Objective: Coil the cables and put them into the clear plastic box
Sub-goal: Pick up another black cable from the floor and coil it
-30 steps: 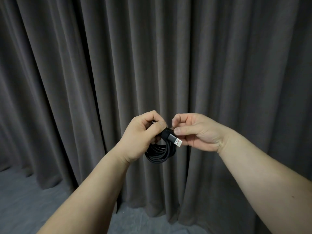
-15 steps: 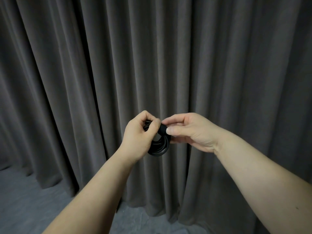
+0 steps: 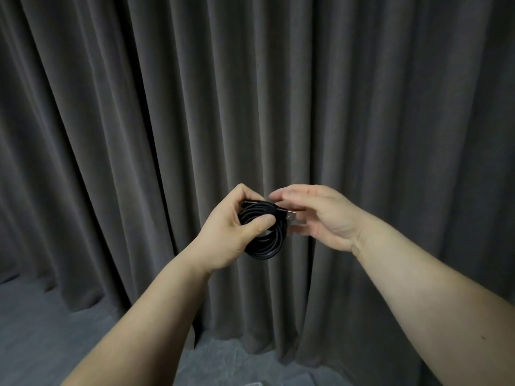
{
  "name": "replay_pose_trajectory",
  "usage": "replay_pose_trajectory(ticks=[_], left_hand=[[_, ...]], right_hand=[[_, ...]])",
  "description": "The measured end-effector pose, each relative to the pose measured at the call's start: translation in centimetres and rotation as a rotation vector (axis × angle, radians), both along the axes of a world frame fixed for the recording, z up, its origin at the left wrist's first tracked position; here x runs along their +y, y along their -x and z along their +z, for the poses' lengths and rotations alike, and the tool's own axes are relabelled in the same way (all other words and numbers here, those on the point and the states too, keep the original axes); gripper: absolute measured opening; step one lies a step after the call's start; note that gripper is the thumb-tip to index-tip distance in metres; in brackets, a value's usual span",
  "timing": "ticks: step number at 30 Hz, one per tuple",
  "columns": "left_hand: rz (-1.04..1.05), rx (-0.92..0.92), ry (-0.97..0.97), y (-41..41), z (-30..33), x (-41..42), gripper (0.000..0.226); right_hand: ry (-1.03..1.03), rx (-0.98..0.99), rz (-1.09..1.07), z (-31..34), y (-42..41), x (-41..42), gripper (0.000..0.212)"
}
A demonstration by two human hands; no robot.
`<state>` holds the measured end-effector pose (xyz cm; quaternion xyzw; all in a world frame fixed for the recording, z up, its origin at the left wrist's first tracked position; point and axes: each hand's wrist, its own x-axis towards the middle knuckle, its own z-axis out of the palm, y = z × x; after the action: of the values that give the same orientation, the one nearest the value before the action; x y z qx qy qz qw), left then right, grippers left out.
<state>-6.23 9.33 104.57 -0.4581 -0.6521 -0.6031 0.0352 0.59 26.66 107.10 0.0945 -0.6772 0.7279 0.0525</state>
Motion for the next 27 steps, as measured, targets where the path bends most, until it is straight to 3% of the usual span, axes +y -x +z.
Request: replay_pose_trajectory(ticks=[9, 22, 27], left_hand=[[-0.02, 0.088, 0.038, -0.1, -0.24, 0.48, 0.021], [0.045, 0.082, -0.002, -0.35, -0.39, 0.65, 0.021], [0.037, 0.087, 0.001, -0.5, -0.54, 0.6, 0.021]], right_hand=[[-0.089, -0.051, -0.084, 0.22, -0.36, 0.2, 0.038], [-0.282, -0.061, -0.13, 0.28, 0.21, 0.16, 0.037], [-0.246, -0.131, -0.135, 0.16, 0.46, 0.03, 0.033]])
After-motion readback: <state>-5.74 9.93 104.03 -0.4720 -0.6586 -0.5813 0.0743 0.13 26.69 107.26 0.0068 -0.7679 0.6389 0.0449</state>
